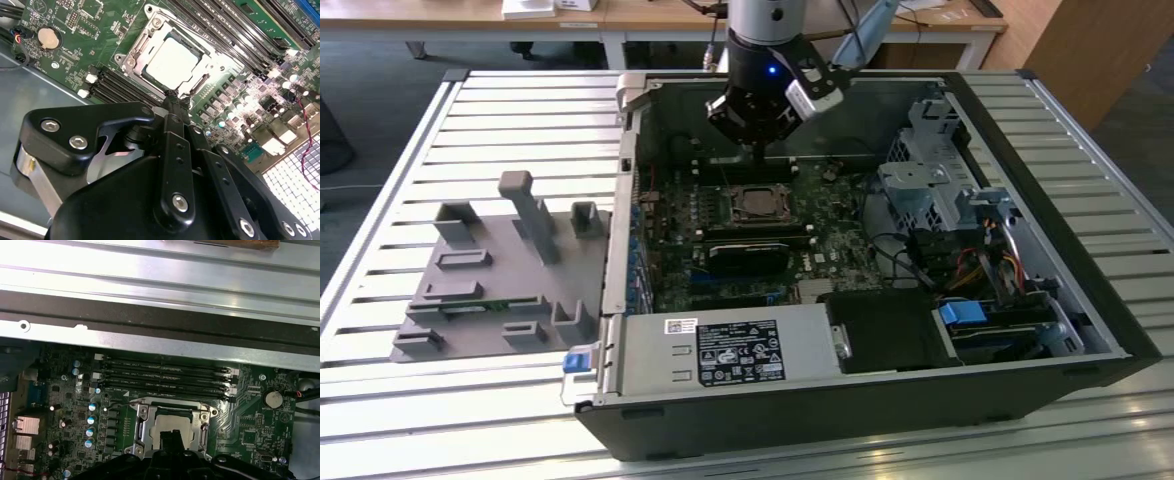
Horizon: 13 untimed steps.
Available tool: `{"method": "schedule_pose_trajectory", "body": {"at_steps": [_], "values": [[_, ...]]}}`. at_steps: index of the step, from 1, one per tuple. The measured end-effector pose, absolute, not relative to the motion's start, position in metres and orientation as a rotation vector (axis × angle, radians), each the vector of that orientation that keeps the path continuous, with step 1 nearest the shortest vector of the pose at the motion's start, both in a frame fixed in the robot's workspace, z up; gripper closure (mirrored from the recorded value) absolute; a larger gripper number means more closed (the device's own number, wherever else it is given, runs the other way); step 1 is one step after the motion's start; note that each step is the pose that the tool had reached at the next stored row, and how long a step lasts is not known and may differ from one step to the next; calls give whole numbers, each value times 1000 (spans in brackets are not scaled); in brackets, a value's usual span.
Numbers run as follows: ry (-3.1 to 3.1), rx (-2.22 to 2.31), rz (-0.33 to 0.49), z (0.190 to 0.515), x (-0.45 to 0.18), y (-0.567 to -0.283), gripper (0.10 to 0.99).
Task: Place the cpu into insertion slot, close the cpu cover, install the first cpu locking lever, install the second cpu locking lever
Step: 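Install the first cpu locking lever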
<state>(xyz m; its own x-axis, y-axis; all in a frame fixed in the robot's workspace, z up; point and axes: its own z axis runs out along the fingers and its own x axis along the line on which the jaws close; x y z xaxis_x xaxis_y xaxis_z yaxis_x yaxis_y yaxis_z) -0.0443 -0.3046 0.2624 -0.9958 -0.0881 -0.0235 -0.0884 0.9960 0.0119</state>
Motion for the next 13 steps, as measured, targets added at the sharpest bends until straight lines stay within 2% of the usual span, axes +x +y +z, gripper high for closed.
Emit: {"method": "schedule_pose_trajectory", "body": {"at_steps": [13], "values": [[3116, -138, 20, 262, -48, -305, 980]]}}
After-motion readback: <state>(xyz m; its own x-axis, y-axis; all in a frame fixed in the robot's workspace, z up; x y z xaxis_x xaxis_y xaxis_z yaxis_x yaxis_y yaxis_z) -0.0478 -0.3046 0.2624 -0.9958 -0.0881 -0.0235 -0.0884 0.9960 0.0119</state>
